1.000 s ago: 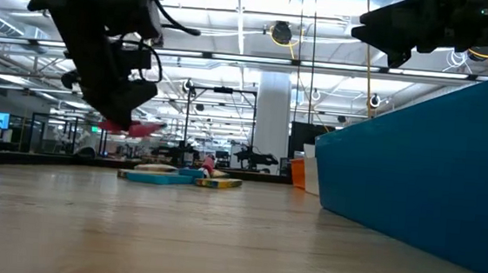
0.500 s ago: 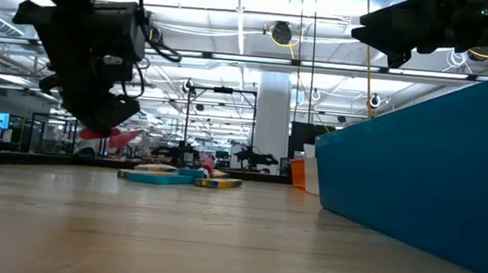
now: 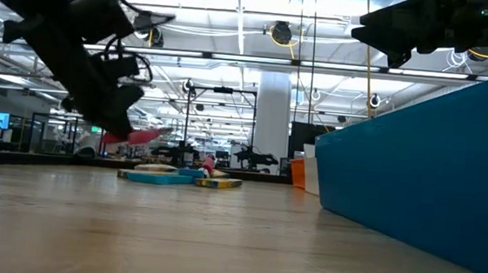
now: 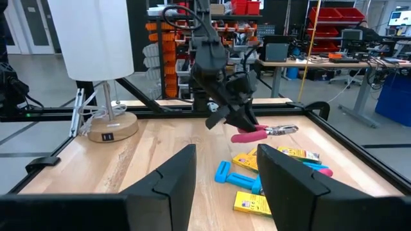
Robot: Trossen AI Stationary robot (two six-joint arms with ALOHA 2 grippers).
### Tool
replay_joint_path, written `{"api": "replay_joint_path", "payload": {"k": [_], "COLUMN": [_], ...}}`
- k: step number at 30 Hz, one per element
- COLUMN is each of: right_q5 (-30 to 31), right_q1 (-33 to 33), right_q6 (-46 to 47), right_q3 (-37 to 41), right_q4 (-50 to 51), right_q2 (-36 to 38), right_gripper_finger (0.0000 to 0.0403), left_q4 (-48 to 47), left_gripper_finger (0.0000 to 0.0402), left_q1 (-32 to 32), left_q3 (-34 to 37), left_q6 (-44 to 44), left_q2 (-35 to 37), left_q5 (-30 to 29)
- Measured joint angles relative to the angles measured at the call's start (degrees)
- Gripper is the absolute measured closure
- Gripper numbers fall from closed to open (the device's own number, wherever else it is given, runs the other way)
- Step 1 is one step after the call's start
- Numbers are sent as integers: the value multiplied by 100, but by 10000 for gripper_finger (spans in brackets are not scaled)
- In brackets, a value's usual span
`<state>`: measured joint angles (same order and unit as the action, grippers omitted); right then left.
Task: Pick & Place School Supplies
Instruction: Put the pink puncher into the blue bin
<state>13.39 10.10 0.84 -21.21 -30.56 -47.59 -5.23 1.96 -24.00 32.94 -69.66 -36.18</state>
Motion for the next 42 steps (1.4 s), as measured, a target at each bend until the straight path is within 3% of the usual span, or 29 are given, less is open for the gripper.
{"api": "replay_joint_path", "payload": {"k": [7,14,24,30,35,42], "right_q5": [0,2,20,24,18,-6], "right_q1": [-1,-1,-1,-3,-3,-3], "right_q6": [0,0,-243,-514,-610,-411], "right_q3": [0,0,0,0,0,0], "right_q4": [6,1,-685,-1378,-2086,-3173], "right_q2": [0,-2,-738,-1437,-1935,-2607], "right_gripper_finger": [248,248,248,248,241,188], "left_q4": [2794,4370,5908,6124,6079,5602], "left_gripper_finger": [352,352,352,339,352,341], "left_q1": [-1,-32,-676,-959,-984,-958], "left_q3": [569,794,772,297,-301,-1137], "left_q6": [-1300,-1898,-3506,-3976,-4089,-4213], "left_q2": [84,82,-732,-1425,-1929,-2509], "left_q5": [1204,2326,2486,2483,2638,2883]}}
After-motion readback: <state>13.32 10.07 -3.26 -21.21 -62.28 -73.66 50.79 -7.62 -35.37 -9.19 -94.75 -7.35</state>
